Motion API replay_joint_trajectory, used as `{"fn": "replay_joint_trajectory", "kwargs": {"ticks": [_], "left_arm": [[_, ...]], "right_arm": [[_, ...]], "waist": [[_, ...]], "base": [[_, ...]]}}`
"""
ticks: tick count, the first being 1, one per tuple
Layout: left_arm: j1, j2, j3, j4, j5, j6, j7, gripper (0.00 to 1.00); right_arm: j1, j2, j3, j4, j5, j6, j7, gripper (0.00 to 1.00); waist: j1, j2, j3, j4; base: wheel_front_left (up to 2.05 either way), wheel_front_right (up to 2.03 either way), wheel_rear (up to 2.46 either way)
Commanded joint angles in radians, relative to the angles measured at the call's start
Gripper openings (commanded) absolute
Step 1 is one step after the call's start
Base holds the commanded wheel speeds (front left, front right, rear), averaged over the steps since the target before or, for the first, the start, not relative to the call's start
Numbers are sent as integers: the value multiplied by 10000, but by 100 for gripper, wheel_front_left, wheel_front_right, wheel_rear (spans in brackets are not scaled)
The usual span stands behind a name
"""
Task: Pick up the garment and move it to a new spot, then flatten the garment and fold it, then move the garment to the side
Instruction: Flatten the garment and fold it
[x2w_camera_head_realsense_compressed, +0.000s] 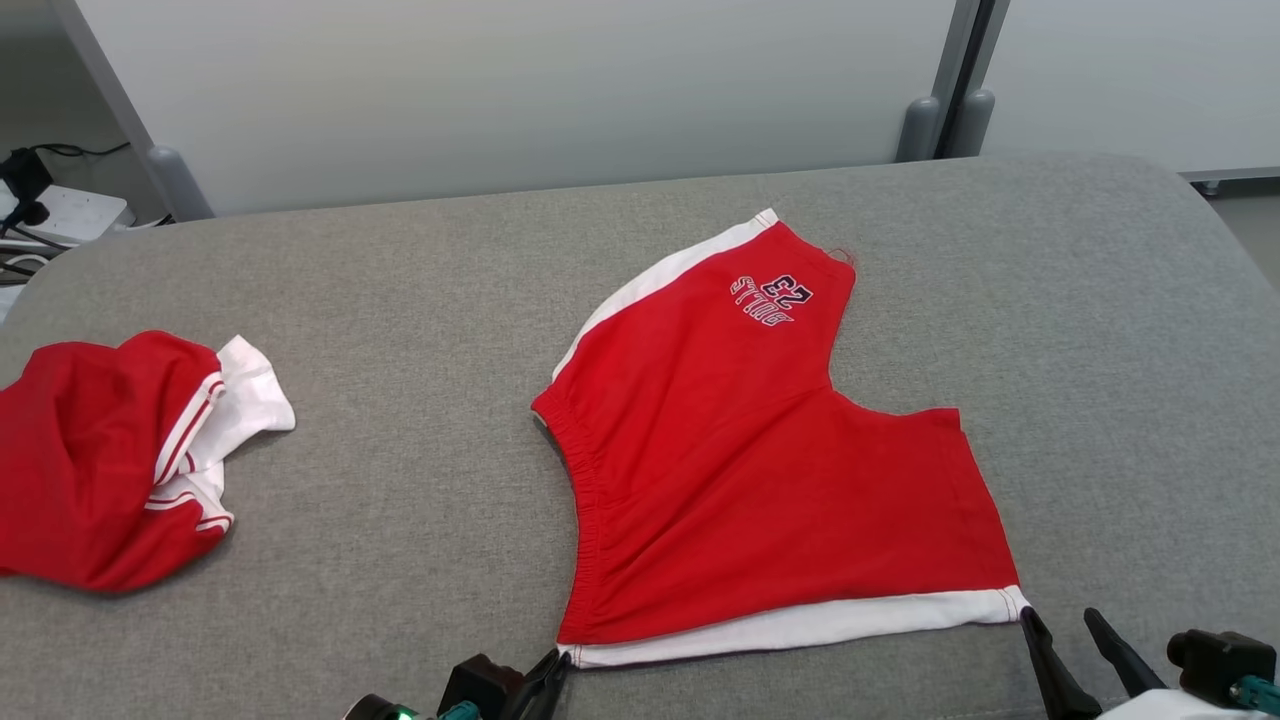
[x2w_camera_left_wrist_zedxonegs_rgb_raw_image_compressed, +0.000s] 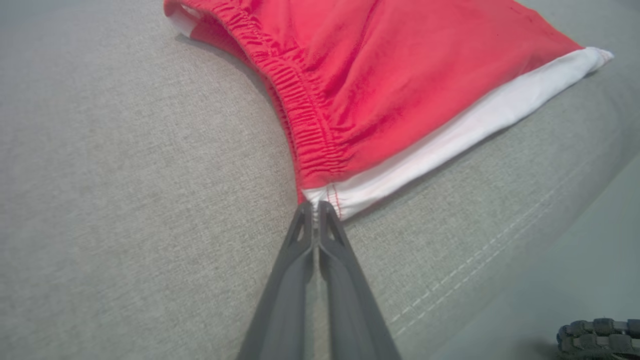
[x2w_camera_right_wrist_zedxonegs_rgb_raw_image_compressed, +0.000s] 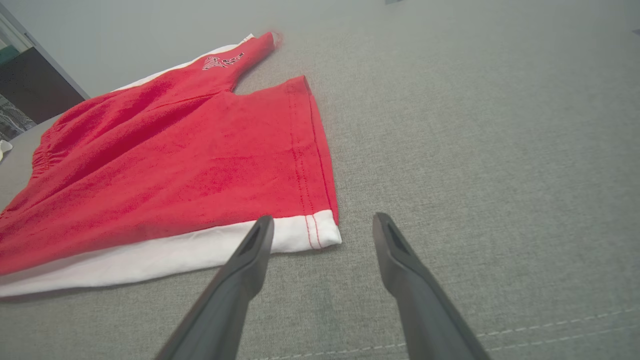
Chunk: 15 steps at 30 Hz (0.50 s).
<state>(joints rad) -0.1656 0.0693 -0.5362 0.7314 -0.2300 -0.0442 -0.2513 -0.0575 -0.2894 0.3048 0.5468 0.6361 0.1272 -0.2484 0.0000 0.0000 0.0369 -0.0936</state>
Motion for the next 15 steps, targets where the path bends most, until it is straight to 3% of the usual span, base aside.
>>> {"fn": "replay_joint_trajectory", "kwargs": {"ticks": [1, 12, 15], "left_arm": [[-145, 91, 331, -154, 87, -51, -105, 0], [-385, -14, 301, -220, 268, -156, -105, 0], [-449, -31, 285, -249, 317, -169, -105, 0]], "right_arm": [[-360, -286, 192, -62, 129, 35, -134, 100], [-1473, -198, 1267, 1635, 1212, 35, -134, 100], [-1605, -144, 1498, 1957, 1446, 35, -134, 87]], "waist": [[0, 0, 11, 20], [0, 0, 171, 258], [0, 0, 207, 330]], "base": [[0, 0, 0], [0, 0, 0], [0, 0, 0]]}}
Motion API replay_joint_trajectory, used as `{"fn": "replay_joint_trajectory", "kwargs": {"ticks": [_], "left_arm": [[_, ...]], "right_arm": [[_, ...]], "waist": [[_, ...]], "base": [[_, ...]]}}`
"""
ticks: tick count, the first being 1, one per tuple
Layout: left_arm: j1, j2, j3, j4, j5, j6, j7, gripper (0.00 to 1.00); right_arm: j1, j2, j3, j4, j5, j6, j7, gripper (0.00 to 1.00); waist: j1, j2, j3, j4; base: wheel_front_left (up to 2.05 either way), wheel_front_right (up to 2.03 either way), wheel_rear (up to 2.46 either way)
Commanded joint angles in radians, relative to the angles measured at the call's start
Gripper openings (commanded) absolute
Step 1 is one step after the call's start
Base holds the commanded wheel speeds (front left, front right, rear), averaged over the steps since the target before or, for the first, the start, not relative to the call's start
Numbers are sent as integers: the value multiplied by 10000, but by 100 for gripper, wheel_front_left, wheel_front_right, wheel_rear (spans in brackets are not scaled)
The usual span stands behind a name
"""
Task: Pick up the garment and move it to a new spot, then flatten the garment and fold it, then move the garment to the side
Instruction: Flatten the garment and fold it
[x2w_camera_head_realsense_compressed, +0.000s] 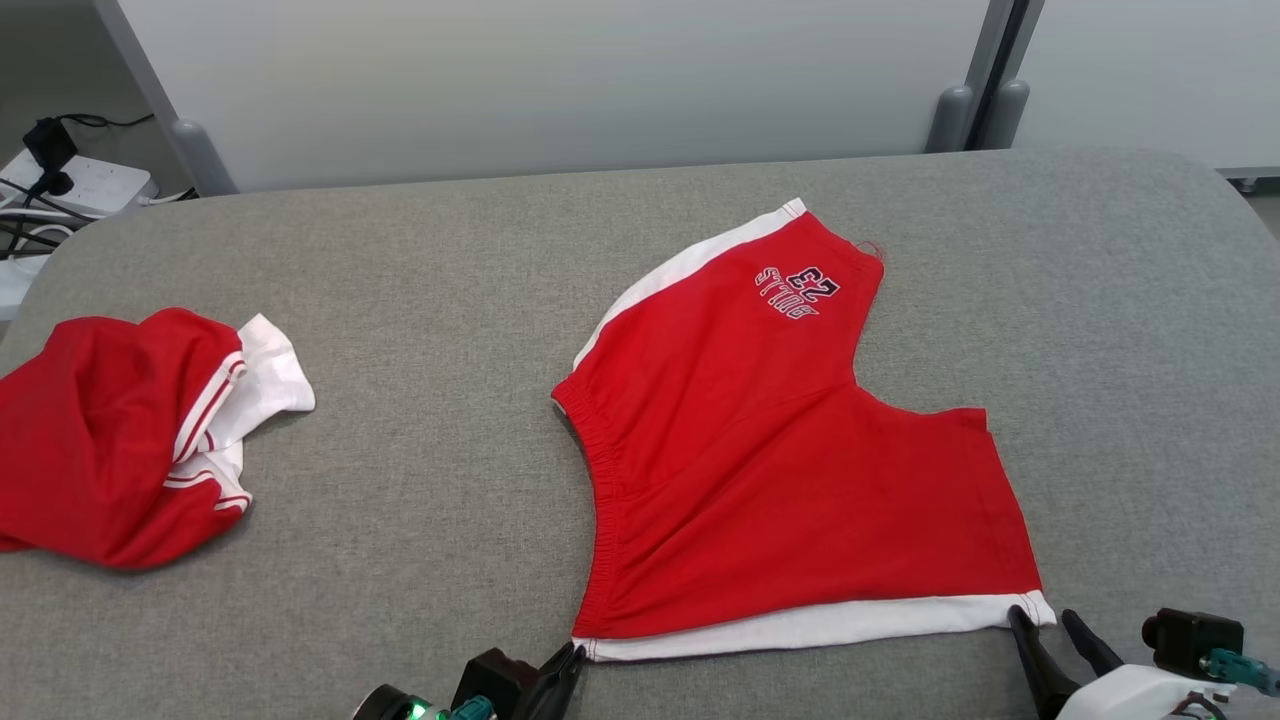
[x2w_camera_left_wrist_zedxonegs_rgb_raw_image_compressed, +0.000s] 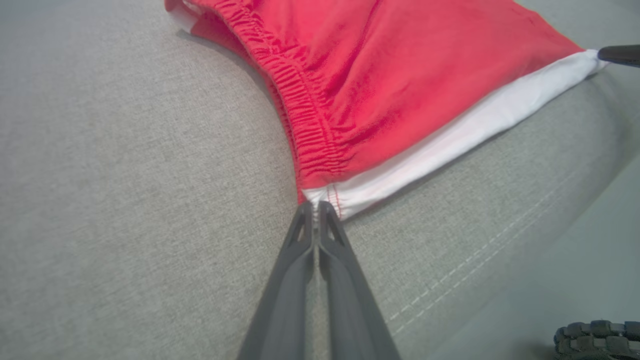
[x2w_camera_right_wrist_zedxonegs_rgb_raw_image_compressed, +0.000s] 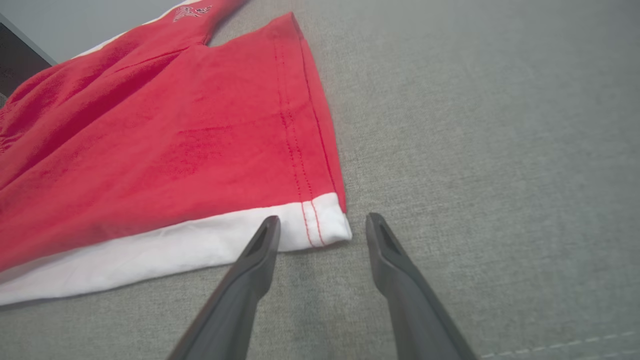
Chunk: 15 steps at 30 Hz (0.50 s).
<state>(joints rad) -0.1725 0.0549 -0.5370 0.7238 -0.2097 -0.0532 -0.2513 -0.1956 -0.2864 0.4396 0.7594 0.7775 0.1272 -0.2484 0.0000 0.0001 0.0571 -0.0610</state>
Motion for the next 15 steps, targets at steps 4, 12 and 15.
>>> {"fn": "replay_joint_trajectory", "kwargs": {"ticks": [4, 12, 15], "left_arm": [[-441, 104, 322, -223, 158, -89, -105, 0], [-338, 93, 374, -306, 214, -102, -105, 0], [-250, 78, 363, -438, 199, -139, -105, 0]], "right_arm": [[-393, -136, 433, 95, 253, 35, -134, 60], [-545, -115, 964, 453, 749, 35, -134, 0], [-407, -337, 965, 232, 730, 35, -134, 0]], "waist": [[0, -1, 66, 18], [0, -1, -69, -174], [0, -1, -184, -246]], "base": [[0, 0, 0], [0, 0, 0], [0, 0, 0]]}}
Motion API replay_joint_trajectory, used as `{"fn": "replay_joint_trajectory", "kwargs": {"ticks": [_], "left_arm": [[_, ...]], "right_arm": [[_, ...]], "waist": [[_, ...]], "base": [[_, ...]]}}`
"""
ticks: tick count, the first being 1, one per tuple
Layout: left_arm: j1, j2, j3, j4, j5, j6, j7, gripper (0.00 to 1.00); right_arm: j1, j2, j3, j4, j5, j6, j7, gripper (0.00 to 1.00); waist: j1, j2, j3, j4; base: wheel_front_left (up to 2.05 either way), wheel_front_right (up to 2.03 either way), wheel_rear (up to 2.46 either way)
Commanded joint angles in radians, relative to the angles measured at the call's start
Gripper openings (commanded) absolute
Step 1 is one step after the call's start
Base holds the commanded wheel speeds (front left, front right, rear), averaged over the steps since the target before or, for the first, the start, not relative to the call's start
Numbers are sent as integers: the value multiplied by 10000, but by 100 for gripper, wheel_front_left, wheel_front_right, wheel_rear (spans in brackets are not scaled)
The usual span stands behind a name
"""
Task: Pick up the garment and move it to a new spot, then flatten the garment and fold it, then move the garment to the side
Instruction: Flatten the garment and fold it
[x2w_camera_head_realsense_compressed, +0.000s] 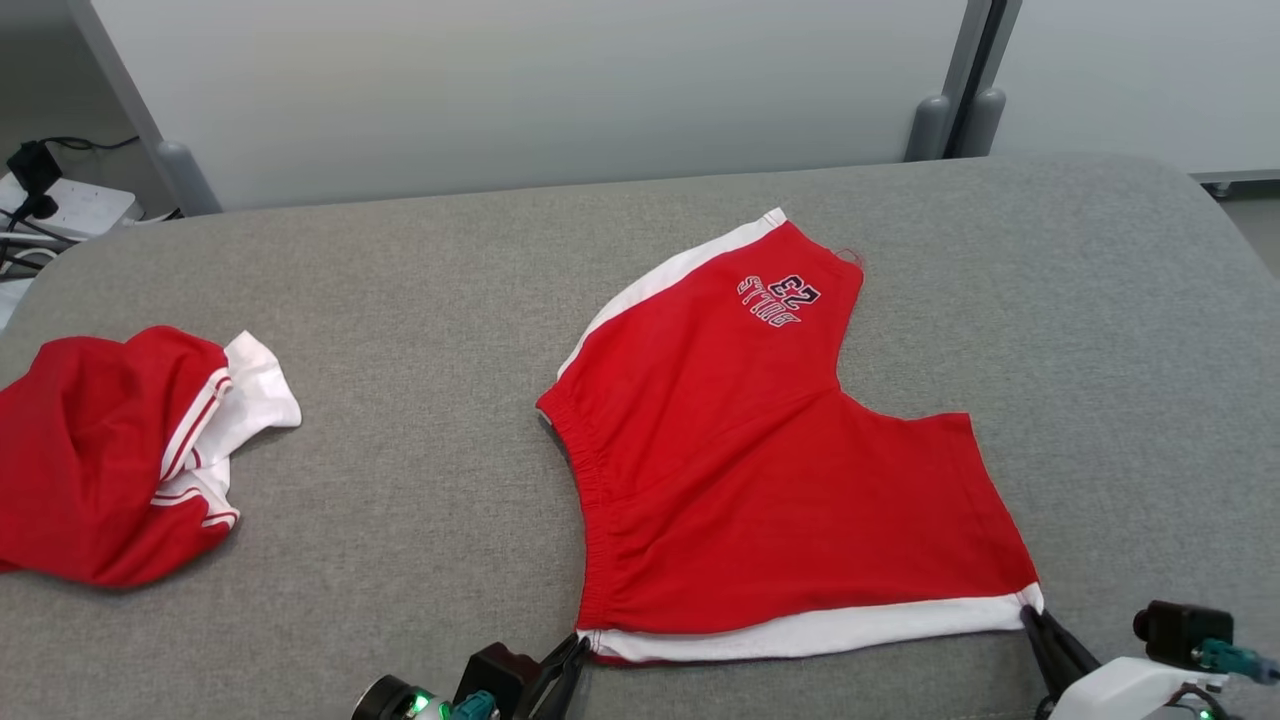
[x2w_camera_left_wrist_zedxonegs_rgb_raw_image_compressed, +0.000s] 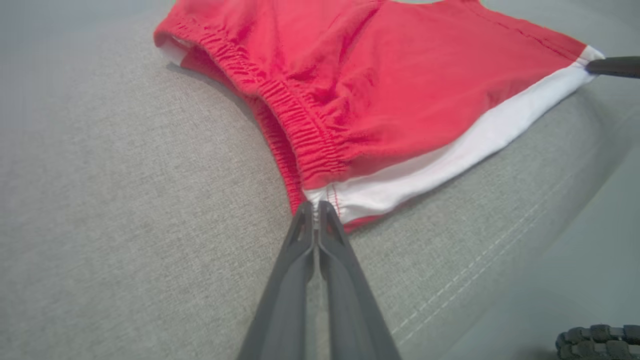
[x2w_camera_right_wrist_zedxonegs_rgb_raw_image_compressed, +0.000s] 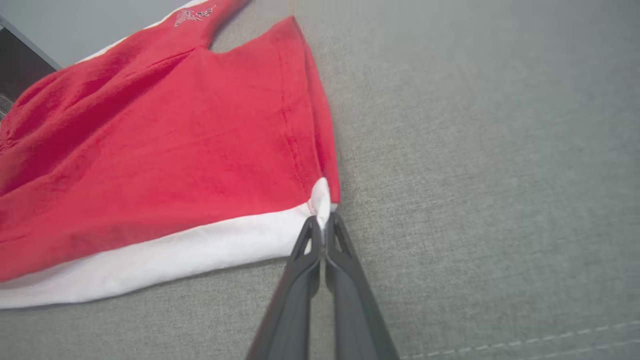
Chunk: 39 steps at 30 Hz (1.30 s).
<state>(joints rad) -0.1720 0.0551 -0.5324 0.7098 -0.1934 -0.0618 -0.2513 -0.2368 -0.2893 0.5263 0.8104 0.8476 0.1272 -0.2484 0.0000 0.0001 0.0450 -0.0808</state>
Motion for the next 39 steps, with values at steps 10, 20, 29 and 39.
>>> {"fn": "replay_joint_trajectory", "kwargs": {"ticks": [10, 20, 29, 39], "left_arm": [[834, 511, 100, -1721, 91, 111, 216, 0], [2476, 1317, -46, -5197, -145, 347, 1871, 0], [2148, 1350, 248, -6358, -709, 214, 2199, 0], [-246, 334, 638, -4654, -1836, -172, 1985, 0]], "right_arm": [[1608, -1456, -348, -1992, -274, 35, -134, 0], [3536, -2448, -1759, -3760, -97, 35, 472, 0], [2354, -1194, -3740, -4562, -430, 35, 1941, 0], [-1203, 77, -4753, -2486, -2470, 35, 2237, 0]], "waist": [[0, -1, -631, -325], [0, -1, -922, -321], [0, -1, -648, -335], [0, -1, 361, 815]], "base": [[0, 0, 0], [0, 0, 0], [0, 0, 0], [0, 0, 0]]}}
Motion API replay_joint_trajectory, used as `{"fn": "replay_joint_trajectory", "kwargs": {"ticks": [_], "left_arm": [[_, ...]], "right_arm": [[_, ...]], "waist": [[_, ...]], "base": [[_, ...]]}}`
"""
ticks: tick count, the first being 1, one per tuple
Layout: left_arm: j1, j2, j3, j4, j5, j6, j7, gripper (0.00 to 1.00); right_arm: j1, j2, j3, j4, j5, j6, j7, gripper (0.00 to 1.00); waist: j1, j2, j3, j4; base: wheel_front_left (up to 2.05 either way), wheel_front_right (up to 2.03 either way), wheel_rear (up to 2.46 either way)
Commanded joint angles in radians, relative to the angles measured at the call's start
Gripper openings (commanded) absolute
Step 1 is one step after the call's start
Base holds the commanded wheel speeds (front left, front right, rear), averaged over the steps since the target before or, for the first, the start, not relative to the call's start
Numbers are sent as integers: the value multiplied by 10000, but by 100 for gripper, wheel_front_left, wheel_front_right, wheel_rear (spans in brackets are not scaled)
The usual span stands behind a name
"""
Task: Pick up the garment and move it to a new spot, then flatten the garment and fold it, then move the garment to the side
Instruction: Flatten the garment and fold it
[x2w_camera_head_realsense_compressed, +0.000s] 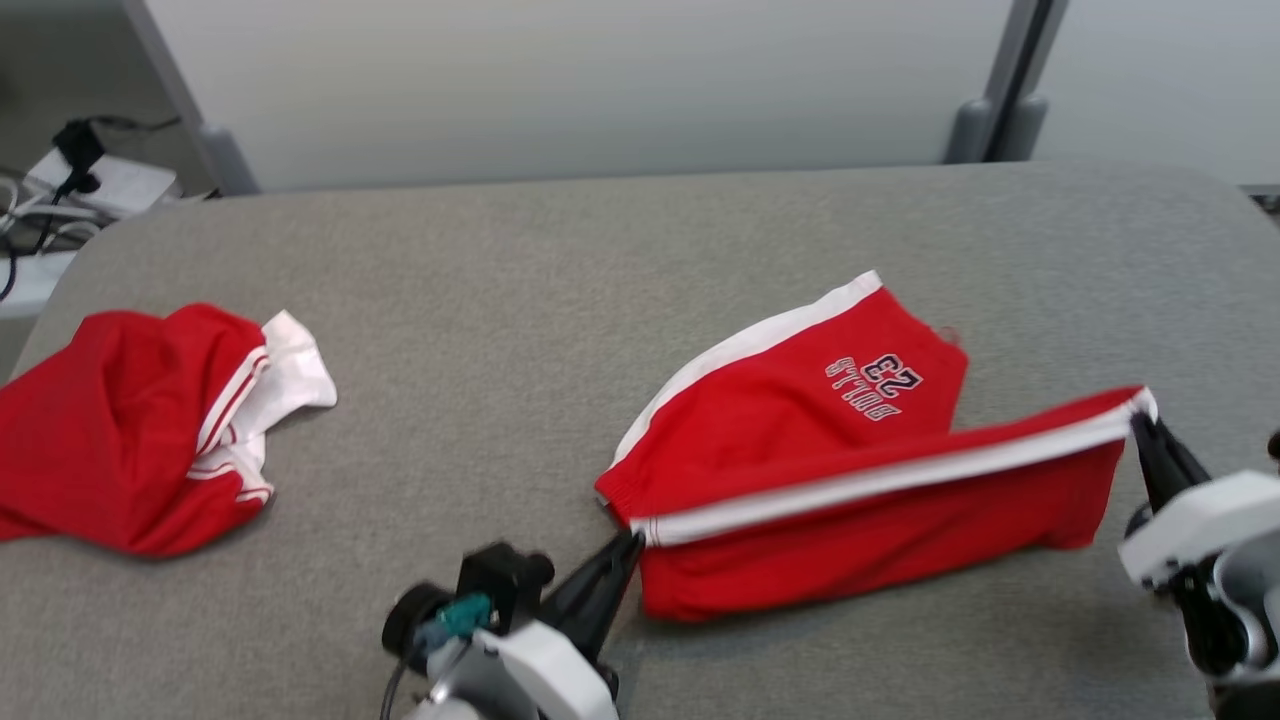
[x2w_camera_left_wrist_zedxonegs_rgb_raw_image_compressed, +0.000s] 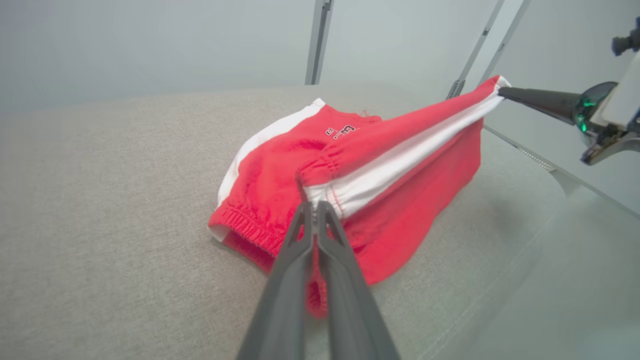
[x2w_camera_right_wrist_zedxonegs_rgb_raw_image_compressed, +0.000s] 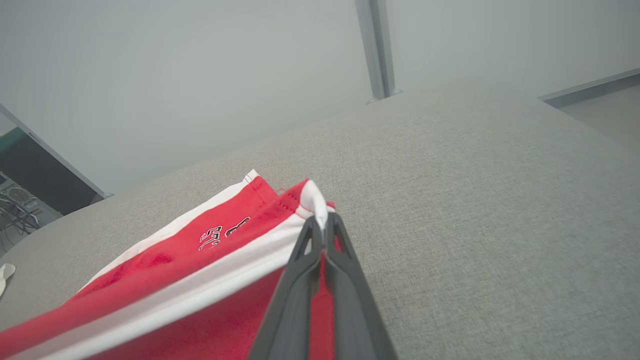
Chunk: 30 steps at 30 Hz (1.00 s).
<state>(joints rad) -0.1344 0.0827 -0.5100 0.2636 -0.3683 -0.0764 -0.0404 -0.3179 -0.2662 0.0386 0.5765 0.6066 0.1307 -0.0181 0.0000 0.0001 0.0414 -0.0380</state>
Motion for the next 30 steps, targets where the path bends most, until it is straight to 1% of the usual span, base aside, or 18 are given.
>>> {"fn": "replay_joint_trajectory", "kwargs": {"ticks": [1, 5, 10, 13, 16, 18, 19, 20, 23, 30], "left_arm": [[-897, -6, 429, 19, -198, -64, -171, 0], [-1981, -134, 210, 883, -258, -227, -395, 0], [-3060, -202, 29, 1869, -271, -339, -769, 0], [-3583, -249, 28, 2401, -412, -342, -972, 0], [-4044, -287, -30, 2952, -537, -208, -1041, 0], [-4182, -297, -69, 3109, -601, -182, -1064, 0], [-4445, -311, -222, 3400, -712, -164, -1113, 0], [-4445, -311, -222, 3400, -712, -164, -1113, 0], [-4773, -319, -634, 3673, -1105, -193, -1195, 0], [-5506, -323, -1758, 4196, -1984, 26, -1439, 0]], "right_arm": [[-731, -76, 75, 77, -126, 0, -93, 0], [-1999, -34, 113, 994, -506, 0, -232, 0], [-3391, -100, 455, 2176, -878, 0, -351, 0], [-4101, -134, 694, 2833, -956, 0, -451, 0], [-4706, -120, 975, 3478, -957, 0, -468, 0], [-4888, -110, 1056, 3679, -947, 0, -498, 0], [-5215, -136, 1239, 4111, -980, 0, -528, 0], [-5215, -136, 1239, 4111, -980, 0, -528, 0], [-5679, -163, 1432, 4749, -1019, 0, -588, 0], [-6610, -148, 1609, 6101, -1218, 0, -865, 0]], "waist": [[0, -1, 550, 520], [0, -1, 1157, 1001], [0, -1, 1732, 1429], [0, -1, 1972, 1641], [0, -1, 2170, 1801], [0, -1, 2229, 1843], [0, -1, 2332, 1934], [0, -1, 2332, 1934], [0, -1, 2490, 2026], [0, -1, 2718, 2104]], "base": [[0, 0, 0], [0, 0, 0], [0, 0, 0], [0, 0, 0], [0, 0, 0], [0, 0, 0], [0, 0, 0], [0, 0, 0], [0, 0, 0], [0, 0, 0]]}}
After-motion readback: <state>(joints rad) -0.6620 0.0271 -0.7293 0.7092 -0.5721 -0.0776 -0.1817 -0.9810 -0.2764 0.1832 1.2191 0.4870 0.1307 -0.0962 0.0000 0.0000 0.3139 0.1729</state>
